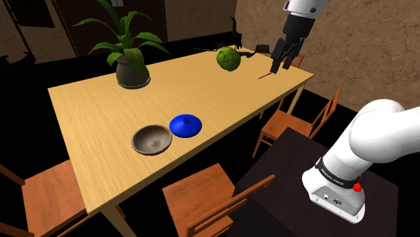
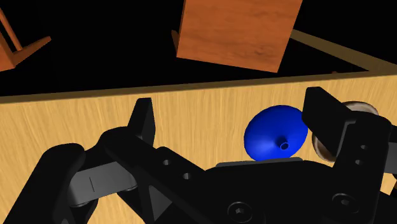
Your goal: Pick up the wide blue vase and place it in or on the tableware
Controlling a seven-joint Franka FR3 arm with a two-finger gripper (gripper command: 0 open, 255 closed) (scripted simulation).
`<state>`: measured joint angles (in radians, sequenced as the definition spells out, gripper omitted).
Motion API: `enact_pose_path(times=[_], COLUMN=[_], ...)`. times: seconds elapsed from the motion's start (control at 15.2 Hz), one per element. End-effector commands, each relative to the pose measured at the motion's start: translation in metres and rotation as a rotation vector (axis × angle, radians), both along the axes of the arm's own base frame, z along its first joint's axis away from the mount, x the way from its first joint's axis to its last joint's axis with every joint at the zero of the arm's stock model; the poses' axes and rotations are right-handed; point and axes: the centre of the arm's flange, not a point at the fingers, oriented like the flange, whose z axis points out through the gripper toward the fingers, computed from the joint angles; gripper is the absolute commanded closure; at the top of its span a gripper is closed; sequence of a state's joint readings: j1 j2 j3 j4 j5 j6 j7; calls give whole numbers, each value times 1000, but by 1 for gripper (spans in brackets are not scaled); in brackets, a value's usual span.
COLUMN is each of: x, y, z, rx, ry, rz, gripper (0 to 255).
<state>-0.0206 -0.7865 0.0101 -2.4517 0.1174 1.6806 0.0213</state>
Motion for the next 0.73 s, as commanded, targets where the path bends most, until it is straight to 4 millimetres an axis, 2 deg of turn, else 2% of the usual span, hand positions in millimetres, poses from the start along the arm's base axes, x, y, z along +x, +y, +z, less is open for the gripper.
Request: enact_pose_path(times=[0.0,0.66], x=[0,99], y=[0,64], z=[0,-69], rx=[0,-15], ry=[0,32], rz=[0,5], gripper=[0,0])
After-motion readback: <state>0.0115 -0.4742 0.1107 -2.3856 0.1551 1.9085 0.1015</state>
